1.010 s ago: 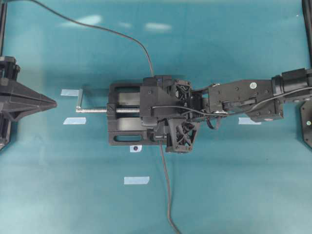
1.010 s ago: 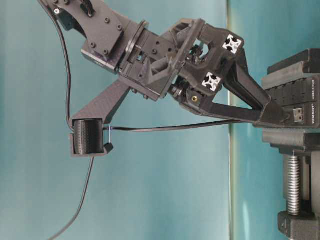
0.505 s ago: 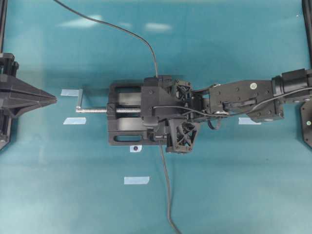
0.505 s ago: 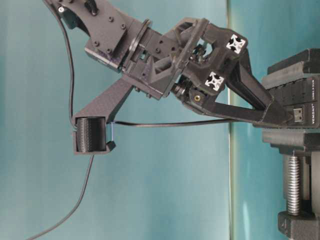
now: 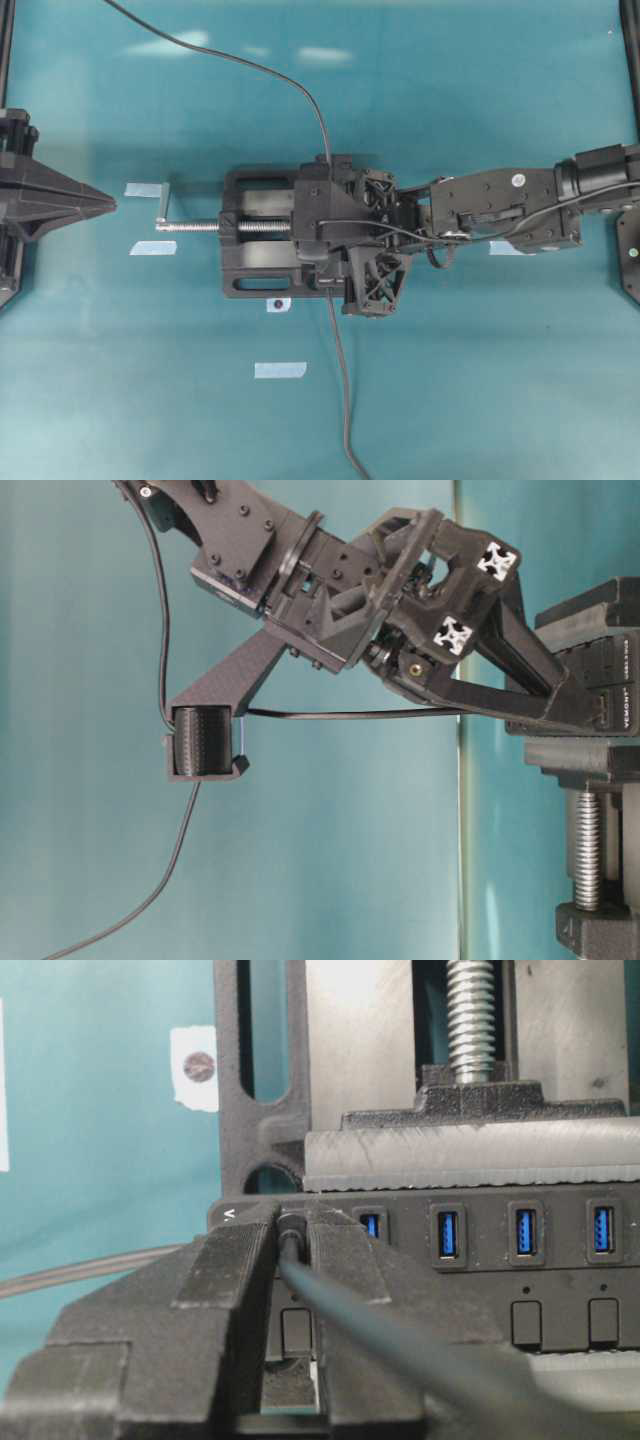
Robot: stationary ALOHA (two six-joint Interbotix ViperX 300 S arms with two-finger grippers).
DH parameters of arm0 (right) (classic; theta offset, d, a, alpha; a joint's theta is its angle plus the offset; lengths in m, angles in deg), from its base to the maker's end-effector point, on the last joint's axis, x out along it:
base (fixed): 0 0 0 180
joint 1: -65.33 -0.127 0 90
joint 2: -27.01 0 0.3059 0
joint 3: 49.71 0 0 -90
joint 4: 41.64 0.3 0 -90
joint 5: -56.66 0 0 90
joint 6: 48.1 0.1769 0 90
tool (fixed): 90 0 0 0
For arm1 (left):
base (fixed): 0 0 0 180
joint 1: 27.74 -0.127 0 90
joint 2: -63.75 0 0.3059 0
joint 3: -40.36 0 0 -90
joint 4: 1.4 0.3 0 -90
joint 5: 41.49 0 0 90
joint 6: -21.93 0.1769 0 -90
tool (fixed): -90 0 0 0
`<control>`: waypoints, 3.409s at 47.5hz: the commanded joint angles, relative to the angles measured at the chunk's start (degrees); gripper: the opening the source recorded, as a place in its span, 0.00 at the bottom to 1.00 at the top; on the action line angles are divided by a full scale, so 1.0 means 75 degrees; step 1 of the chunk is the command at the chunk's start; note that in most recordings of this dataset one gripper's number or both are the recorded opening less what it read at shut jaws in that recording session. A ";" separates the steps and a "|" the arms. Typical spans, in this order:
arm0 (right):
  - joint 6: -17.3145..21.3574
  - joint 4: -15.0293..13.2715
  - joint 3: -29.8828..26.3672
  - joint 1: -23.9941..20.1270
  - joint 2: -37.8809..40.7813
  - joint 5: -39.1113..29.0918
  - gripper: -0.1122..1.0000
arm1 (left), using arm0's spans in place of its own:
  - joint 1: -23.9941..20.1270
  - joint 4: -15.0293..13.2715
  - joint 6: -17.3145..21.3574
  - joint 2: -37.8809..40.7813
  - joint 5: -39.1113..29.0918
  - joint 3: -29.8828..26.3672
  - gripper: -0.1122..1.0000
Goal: Insert the USB into the front port of the fixed hub.
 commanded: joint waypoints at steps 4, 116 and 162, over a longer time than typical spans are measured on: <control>0.0094 -0.0023 -0.0023 0.0070 -0.0082 -0.0070 0.18 | -0.0012 0.0012 0.0012 0.0023 0.0070 -0.0094 0.10; 0.0117 0.0164 0.0082 -0.0035 -0.0984 0.0012 0.73 | -0.0023 0.0012 -0.0012 -0.0141 0.0082 -0.0141 0.10; 0.0117 0.0176 0.0129 -0.0070 -0.1090 -0.0059 0.73 | -0.0012 0.0012 -0.0129 -0.0316 0.0082 -0.0070 0.10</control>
